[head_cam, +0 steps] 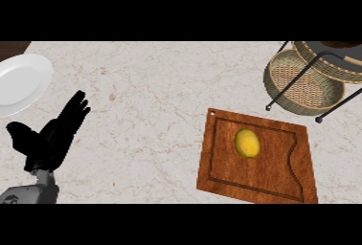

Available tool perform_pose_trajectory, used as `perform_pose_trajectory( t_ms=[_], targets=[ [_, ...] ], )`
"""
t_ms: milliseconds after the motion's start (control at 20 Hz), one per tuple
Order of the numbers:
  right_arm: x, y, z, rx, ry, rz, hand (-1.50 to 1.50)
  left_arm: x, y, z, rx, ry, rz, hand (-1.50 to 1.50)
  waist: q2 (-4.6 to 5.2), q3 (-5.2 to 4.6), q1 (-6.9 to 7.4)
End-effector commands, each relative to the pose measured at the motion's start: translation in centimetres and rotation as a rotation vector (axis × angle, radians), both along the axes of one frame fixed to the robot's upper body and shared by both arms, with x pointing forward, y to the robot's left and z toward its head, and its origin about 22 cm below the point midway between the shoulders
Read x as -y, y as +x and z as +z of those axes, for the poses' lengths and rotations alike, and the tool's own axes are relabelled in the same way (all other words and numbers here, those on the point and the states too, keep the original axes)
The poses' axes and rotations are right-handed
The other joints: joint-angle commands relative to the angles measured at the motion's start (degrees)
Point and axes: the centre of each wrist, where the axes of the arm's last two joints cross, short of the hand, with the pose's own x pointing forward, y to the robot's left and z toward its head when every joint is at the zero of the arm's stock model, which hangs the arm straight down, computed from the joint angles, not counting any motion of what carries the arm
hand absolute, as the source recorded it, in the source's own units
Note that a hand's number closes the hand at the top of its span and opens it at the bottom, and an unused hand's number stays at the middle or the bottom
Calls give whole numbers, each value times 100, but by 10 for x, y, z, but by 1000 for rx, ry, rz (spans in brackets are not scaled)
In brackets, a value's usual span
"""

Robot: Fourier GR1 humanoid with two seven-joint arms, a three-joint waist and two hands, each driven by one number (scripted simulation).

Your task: Pick the croissant from the cutting board and place it in the tiered basket

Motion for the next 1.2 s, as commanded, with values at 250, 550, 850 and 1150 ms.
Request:
perform_pose_trajectory(
  t_ms=[250,550,850,1150],
  targets=[
    [67,-36,24,51,228,-190,-150,6,2,8,22,3,-7,0,66,9,132],
    [128,-90,46,86,232,-291,-150,20,12,5,32,-21,-23,0,163,27,155],
    [168,-140,68,107,229,-332,-150,5,3,7,29,1,-16,0,164,43,223],
    [182,-161,68,122,210,-328,-150,1,14,22,33,2,-27,0,184,56,228]
  ],
)
